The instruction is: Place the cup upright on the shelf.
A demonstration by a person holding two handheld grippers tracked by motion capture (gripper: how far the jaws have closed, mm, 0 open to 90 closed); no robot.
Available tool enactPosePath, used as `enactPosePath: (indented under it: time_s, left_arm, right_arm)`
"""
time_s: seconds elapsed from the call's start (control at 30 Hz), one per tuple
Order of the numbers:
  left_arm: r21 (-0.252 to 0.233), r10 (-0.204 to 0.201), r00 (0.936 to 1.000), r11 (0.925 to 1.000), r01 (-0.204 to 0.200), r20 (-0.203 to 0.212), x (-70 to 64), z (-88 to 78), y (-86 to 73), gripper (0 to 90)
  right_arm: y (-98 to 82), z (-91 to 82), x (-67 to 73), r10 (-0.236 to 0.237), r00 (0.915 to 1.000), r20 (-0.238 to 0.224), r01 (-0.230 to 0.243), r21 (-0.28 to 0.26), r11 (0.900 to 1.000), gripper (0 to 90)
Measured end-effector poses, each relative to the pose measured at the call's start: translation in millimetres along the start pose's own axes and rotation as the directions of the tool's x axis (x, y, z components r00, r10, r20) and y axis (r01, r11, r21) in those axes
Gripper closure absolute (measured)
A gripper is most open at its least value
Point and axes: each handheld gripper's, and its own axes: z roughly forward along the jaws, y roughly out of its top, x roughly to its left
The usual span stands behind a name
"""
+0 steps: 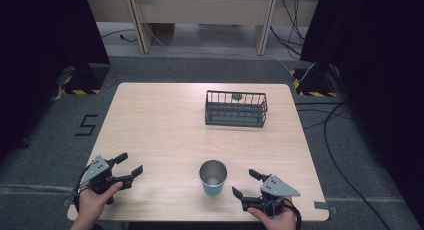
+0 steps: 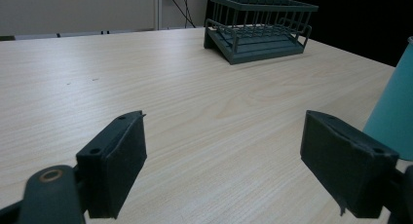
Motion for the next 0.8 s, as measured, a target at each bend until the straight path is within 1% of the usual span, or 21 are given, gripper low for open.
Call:
enactPosePath:
  time_s: [0.13,0.17,0.27,0.3,0.57,0.8]
  left_arm:
    - [0.000,0.000,1.0000,1.0000,0.000,0.000,0.1,0.0,0.0,16.3]
    - [-0.001,-0.001,1.0000,1.0000,0.001,-0.001,0.1,0.0,0.0,16.3]
    - [0.000,-0.001,1.0000,1.0000,0.001,0.000,0.1,0.1,0.0,16.3]
    - [0.000,-0.002,1.0000,1.0000,0.002,0.000,0.1,0.1,0.0,16.3]
    - [-0.001,-0.003,1.0000,1.0000,0.003,0.000,0.2,0.1,0.0,16.3]
    - [-0.001,-0.003,1.0000,1.0000,0.003,0.001,0.1,0.2,0.0,16.3]
  right_arm:
    - [0.7,2.9,2.9,-0.006,0.9999,-0.016,0.006,0.003,1.000,16.7]
    - [1.3,5.5,5.2,-0.010,0.9995,-0.029,0.010,0.007,1.000,16.7]
    - [3.0,9.8,8.4,-0.018,0.9986,-0.049,0.018,0.012,1.000,16.7]
    - [3.0,9.8,8.4,-0.018,0.9986,-0.049,0.018,0.012,1.000,16.7]
    - [8.3,24.5,17.3,-0.041,0.9929,-0.112,0.043,0.019,0.999,16.5]
    - [10.1,32.5,20.1,-0.054,0.9905,-0.127,0.057,0.021,0.998,16.0]
